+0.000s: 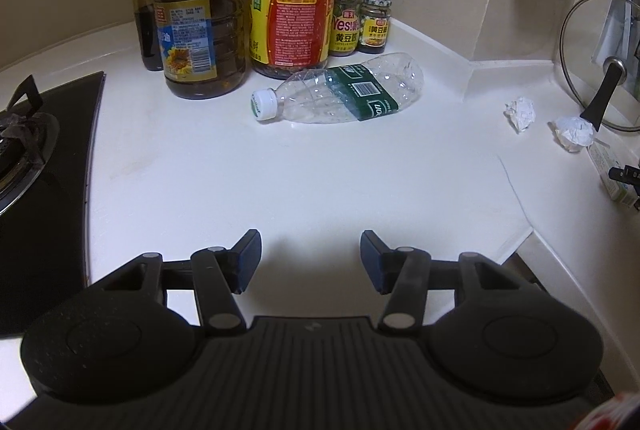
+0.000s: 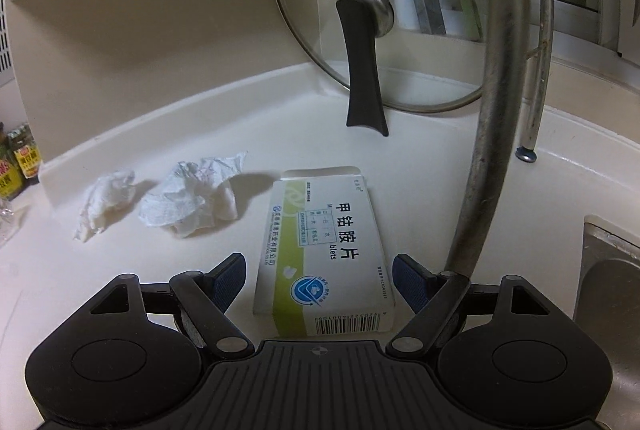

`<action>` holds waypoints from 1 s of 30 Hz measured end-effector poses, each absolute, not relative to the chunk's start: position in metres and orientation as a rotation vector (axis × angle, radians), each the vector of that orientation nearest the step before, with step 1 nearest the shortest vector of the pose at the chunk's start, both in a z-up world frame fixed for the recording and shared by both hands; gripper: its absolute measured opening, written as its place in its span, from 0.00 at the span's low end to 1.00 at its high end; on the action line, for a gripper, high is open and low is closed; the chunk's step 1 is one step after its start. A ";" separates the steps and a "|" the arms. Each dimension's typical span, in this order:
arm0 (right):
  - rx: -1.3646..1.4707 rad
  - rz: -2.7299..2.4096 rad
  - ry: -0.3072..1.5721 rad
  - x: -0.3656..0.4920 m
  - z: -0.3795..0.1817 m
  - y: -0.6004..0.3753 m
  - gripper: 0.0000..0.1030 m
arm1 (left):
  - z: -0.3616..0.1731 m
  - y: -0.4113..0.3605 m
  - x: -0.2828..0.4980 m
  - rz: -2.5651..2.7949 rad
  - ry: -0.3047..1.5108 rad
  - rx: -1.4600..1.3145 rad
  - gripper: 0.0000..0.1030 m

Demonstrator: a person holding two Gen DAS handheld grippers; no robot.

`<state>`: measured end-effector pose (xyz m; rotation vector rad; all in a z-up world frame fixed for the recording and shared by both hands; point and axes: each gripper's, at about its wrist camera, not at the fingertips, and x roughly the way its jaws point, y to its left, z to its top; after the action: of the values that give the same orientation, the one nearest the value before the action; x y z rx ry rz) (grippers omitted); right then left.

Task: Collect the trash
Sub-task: 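Grasp the white-green medicine box with the right tool, then grasp the clear plastic wrapper with the left tool while the right tool holds the box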

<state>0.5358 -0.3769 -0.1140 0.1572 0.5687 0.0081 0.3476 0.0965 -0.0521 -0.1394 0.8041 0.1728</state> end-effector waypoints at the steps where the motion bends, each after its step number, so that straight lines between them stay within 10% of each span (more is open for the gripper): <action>1: 0.152 0.004 0.571 0.537 -0.115 -0.376 0.78 | -0.053 0.095 0.350 0.166 0.804 -0.136 0.49; 30: 0.187 0.022 0.394 0.498 -0.061 -0.365 0.68 | -0.078 -0.082 0.553 -0.387 0.651 0.083 0.50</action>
<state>0.4982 -0.3649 -0.0611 0.1867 0.3940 0.0225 0.5533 -0.0824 -0.0777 0.0830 0.6506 -0.3872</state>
